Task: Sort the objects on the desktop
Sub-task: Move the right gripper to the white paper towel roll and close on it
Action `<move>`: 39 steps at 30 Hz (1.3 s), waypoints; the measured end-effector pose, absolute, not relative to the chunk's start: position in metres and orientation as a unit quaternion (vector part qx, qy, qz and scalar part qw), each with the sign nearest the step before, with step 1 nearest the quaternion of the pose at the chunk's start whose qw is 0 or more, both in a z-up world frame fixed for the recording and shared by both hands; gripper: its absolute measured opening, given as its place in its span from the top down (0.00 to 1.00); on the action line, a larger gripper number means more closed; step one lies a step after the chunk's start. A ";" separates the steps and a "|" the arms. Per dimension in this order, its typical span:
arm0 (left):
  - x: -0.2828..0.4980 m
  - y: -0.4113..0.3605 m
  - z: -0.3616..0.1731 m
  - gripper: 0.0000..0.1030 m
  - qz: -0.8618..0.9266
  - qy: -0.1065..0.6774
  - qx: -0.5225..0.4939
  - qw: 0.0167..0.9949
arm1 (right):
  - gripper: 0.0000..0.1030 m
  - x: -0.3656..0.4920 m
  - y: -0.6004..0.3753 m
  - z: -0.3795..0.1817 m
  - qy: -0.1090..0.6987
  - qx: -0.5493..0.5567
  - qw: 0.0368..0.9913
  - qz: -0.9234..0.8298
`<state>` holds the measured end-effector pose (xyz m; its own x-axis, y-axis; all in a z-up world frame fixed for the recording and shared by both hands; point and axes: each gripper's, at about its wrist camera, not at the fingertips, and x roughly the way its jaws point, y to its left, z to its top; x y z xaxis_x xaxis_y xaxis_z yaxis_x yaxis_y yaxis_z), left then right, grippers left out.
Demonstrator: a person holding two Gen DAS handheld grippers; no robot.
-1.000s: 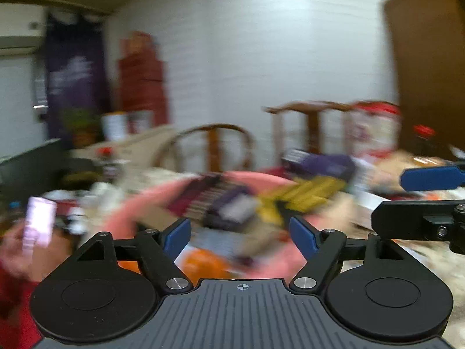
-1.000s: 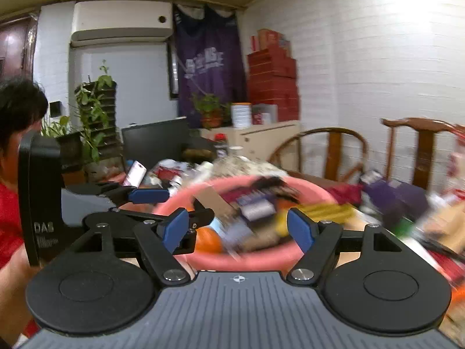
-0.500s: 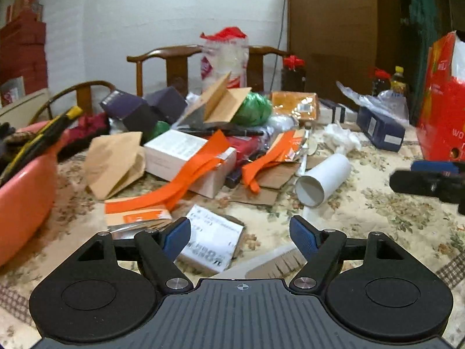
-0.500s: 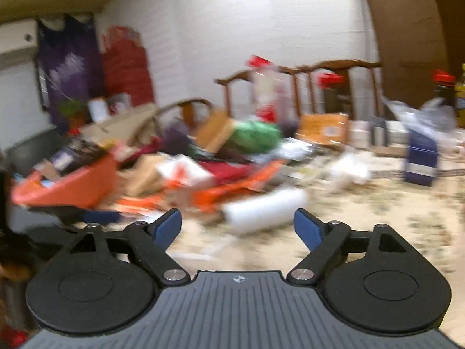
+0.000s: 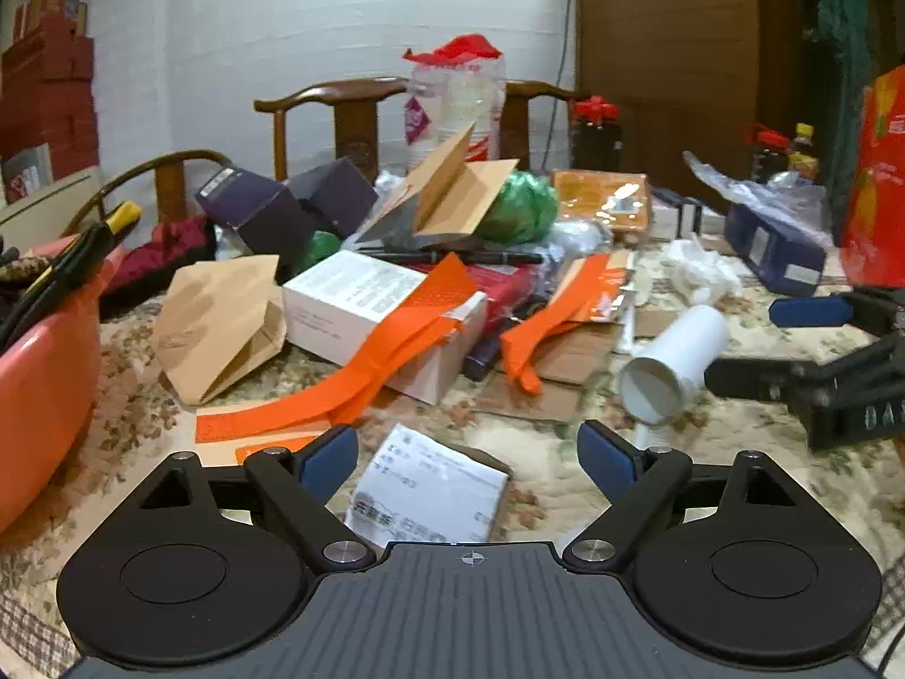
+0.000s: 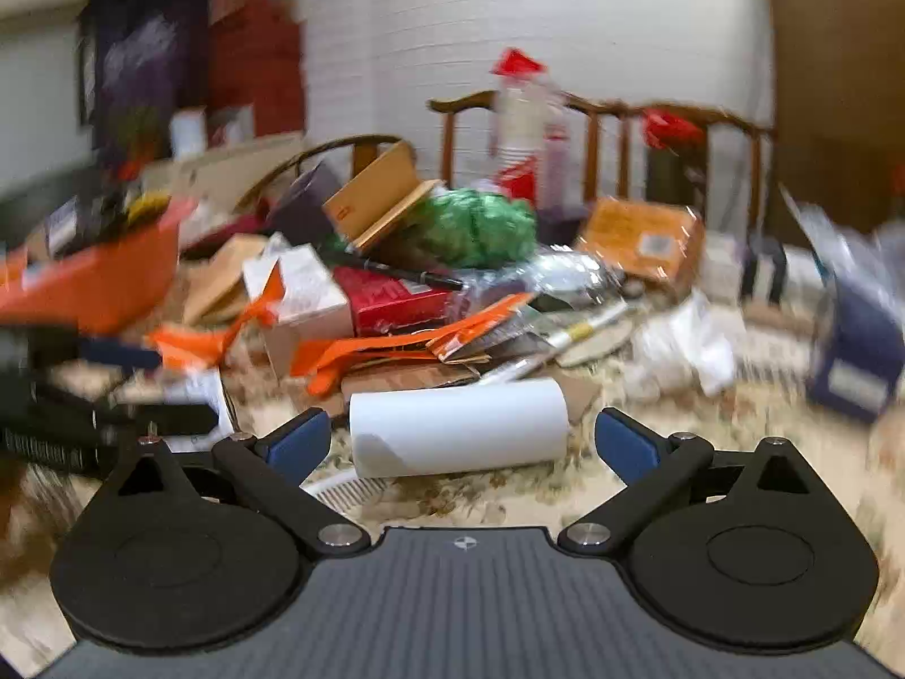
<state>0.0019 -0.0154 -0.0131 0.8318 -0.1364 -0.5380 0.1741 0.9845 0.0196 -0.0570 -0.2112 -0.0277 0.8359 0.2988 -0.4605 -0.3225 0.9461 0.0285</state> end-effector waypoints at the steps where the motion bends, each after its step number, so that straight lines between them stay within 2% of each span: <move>1: 0.005 -0.015 -0.015 0.11 -0.084 0.281 0.031 0.955 | 0.03 -0.055 -0.208 -0.029 0.237 -0.038 0.956 0.169; 13: 0.019 -0.015 -0.026 0.10 -0.103 0.265 0.032 0.958 | 0.03 -0.021 -0.199 -0.041 0.268 -0.043 0.941 0.201; 14: 0.019 -0.012 -0.026 0.10 -0.100 0.263 0.027 0.959 | 0.12 -0.019 -0.201 -0.044 0.275 -0.031 0.940 0.202; 15: 0.020 -0.010 -0.027 0.10 -0.097 0.263 0.021 0.960 | 0.35 -0.017 -0.202 -0.046 0.286 -0.018 0.937 0.198; 17: 0.019 -0.005 -0.028 0.10 -0.096 0.266 0.011 0.959 | 0.68 -0.015 -0.201 -0.047 0.311 -0.012 0.931 0.188; 20: 0.015 -0.004 -0.028 0.09 -0.098 0.262 0.009 0.960 | 0.65 -0.024 -0.196 -0.047 0.308 -0.028 0.930 0.199; 21: 0.012 -0.005 -0.027 0.09 -0.096 0.257 0.015 0.961 | 0.55 -0.027 -0.195 -0.046 0.310 -0.026 0.926 0.213; 23: 0.008 -0.006 -0.026 0.08 -0.085 0.245 0.024 0.965 | 0.07 -0.033 -0.200 -0.043 0.300 0.000 0.926 0.230; 24: 0.006 -0.005 -0.025 0.08 -0.082 0.240 0.026 0.967 | 0.03 -0.038 -0.204 -0.040 0.284 0.022 0.930 0.232; 27: 0.006 -0.004 -0.024 0.07 -0.085 0.236 0.018 0.968 | 0.03 -0.041 -0.218 -0.027 0.271 0.104 0.932 0.217; 30: 0.008 -0.001 -0.025 0.07 -0.087 0.243 0.005 0.966 | 0.03 -0.025 -0.227 -0.024 0.300 0.188 0.918 0.179; 35: 0.006 0.004 -0.025 0.07 -0.075 0.238 -0.001 0.968 | 0.05 0.004 -0.210 -0.030 0.336 0.209 0.914 0.092; 37: 0.005 0.006 -0.025 0.06 -0.068 0.235 0.000 0.970 | 0.16 0.013 -0.198 -0.035 0.344 0.199 0.915 0.065; 38: 0.005 0.006 -0.026 0.06 -0.064 0.234 0.001 0.970 | 0.33 0.017 -0.192 -0.040 0.350 0.188 0.916 0.054; 39: 0.006 0.006 -0.026 0.06 -0.063 0.235 0.003 0.970 | 0.37 0.021 -0.186 -0.044 0.355 0.171 0.918 0.042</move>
